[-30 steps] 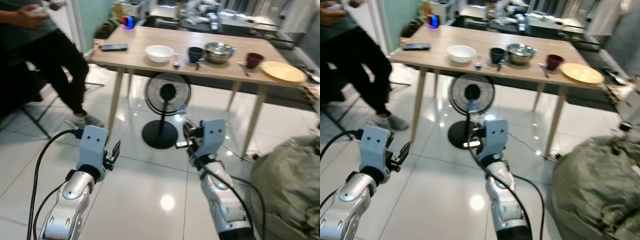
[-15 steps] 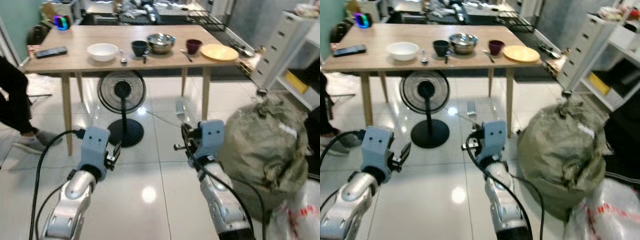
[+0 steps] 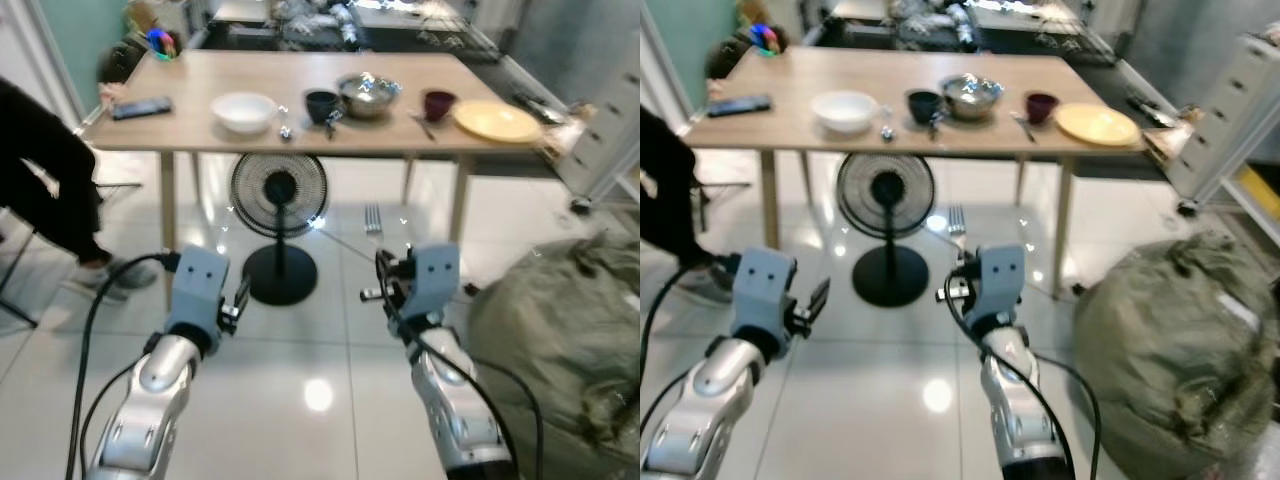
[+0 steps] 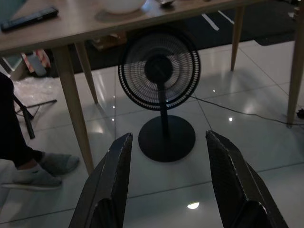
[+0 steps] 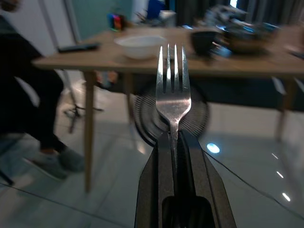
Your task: Setting the table
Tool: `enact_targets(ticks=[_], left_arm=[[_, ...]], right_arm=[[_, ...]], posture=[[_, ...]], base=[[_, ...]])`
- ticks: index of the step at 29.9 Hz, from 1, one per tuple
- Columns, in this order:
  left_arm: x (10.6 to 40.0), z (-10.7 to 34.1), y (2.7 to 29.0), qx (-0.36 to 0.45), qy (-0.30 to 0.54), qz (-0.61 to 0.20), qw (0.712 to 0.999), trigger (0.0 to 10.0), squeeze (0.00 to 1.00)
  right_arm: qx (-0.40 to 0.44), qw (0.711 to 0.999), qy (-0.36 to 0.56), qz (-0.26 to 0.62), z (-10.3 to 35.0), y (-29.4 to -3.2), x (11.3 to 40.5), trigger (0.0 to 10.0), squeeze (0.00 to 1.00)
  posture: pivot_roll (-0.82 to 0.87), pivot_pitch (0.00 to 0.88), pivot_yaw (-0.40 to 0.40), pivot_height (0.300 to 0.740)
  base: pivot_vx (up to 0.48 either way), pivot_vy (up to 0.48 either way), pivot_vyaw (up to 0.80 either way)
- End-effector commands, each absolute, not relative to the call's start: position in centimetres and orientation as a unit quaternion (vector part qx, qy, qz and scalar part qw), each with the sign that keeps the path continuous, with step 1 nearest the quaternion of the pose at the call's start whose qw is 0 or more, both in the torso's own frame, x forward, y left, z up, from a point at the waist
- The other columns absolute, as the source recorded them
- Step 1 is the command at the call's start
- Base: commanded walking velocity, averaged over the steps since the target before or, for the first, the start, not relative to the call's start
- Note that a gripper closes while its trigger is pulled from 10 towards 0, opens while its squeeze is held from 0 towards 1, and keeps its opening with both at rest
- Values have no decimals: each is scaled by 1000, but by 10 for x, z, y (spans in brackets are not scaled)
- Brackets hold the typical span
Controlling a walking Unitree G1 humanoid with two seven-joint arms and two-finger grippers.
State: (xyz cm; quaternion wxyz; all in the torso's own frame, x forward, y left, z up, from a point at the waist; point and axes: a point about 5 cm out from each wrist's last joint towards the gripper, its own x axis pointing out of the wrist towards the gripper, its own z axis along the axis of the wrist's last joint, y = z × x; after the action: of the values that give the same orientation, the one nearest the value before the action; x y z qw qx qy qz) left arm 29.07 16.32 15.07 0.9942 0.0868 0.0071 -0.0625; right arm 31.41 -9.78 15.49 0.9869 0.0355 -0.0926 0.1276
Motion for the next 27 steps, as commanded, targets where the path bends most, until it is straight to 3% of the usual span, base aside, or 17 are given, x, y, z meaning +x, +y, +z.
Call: enact_targets(ticks=[1,5,21,27], left_arm=[[290,144,162,85,20,-64,994,10000,0],[289,144,162,85,21,-64,994,10000,0],[289,144,162,86,21,-65,994,10000,0],[289,144,163,87,21,-65,994,10000,0]], right_arm=[[38,987,-85,128,151,-97,313,10000,0],[39,988,-83,125,150,-99,314,10000,0],[34,991,-77,106,150,-105,316,10000,0],[37,989,-83,115,152,-102,316,10000,0]], posture=[[50,30,40,740],[49,32,40,740],[51,35,41,740],[53,36,44,740]], base=[[480,0,0],[480,0,0],[480,0,-775],[480,0,0]])
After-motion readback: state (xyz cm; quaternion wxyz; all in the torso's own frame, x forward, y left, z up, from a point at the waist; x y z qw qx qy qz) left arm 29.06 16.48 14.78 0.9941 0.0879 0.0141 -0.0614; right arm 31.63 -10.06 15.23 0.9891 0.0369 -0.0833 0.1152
